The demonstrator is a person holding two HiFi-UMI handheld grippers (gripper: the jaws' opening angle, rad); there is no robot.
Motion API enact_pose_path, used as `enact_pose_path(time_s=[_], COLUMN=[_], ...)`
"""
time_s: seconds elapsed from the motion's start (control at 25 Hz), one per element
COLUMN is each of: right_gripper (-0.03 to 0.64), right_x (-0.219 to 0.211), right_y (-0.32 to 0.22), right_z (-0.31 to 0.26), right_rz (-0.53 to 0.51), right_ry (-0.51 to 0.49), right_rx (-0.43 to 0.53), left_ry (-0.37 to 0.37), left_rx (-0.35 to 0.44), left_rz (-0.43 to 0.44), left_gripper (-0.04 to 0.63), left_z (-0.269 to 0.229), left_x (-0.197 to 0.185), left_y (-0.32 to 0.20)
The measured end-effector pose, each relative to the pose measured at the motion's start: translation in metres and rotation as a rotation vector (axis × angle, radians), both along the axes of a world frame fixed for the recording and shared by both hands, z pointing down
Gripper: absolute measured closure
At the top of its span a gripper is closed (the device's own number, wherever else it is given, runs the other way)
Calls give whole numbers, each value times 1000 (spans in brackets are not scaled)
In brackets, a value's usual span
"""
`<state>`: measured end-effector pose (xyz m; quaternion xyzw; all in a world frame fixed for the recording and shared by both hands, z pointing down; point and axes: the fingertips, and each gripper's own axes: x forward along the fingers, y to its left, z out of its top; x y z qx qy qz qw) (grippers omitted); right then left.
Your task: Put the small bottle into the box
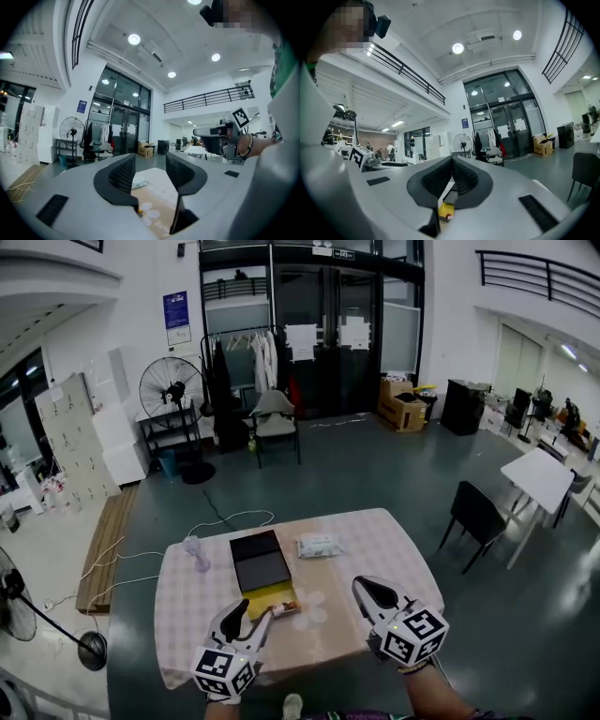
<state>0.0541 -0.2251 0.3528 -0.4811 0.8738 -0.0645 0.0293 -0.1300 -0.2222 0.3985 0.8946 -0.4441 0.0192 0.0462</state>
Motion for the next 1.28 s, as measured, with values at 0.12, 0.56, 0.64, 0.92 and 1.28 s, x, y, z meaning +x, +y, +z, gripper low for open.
enact_pose_path(time_s=[0.12,0.56,0.64,0.92,1.28], right_gripper=[612,612,612,612,614], right_x=[8,15,14,9,-3], right_y=[8,24,26,26,23], right_z=[-16,-63,-67,-69,-62], right_rz=[-5,-28,-28,-28,-29], right_ry=[-8,-39,-41,-38,-40], right_rx=[33,115,122,135,118], left_ry=[7,72,67,87,86], left_rx=[59,226,236,238,234], left_rz=[-38,-185,-198,-252,-284], left_gripper=[384,487,503,572,572], left_z=[-29,-109,-114,-113,-107], left_x=[-5,-34,-36,-49,-64], left_y=[17,57,59,61,62])
